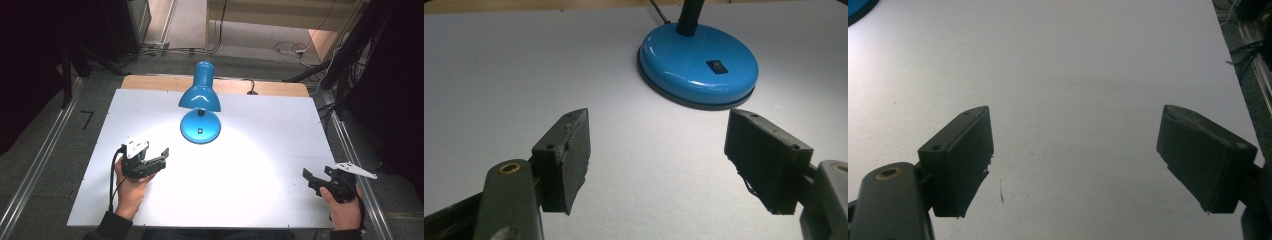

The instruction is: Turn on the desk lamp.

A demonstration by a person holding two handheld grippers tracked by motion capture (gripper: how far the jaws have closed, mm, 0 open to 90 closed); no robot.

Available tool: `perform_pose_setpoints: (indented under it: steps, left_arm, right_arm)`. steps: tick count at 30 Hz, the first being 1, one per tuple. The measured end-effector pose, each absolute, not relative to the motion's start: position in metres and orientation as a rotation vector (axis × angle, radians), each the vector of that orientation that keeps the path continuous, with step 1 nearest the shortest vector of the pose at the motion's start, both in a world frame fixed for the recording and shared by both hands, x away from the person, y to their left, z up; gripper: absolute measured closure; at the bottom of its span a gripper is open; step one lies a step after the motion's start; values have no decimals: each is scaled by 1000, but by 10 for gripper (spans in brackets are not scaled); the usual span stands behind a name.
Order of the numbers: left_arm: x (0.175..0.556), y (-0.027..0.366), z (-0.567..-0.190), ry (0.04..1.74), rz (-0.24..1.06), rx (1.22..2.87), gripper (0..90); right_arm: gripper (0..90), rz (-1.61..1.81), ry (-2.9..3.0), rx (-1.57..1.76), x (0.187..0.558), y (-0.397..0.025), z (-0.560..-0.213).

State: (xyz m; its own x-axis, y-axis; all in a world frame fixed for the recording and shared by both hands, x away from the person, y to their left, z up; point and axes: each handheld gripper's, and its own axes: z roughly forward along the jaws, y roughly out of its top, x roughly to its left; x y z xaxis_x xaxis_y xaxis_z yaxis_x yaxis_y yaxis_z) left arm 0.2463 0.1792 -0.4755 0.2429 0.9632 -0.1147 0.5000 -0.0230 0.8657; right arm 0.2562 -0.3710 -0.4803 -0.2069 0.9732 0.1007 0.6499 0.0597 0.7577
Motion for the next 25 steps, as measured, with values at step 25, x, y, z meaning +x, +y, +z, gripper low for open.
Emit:
perform_pose_setpoints:
  steps: [25]
  left_arm:
    - [177,257,-482,1581,705,1544,115]
  right_arm:
    - [133,894,1889,1611,261,-377,-490]
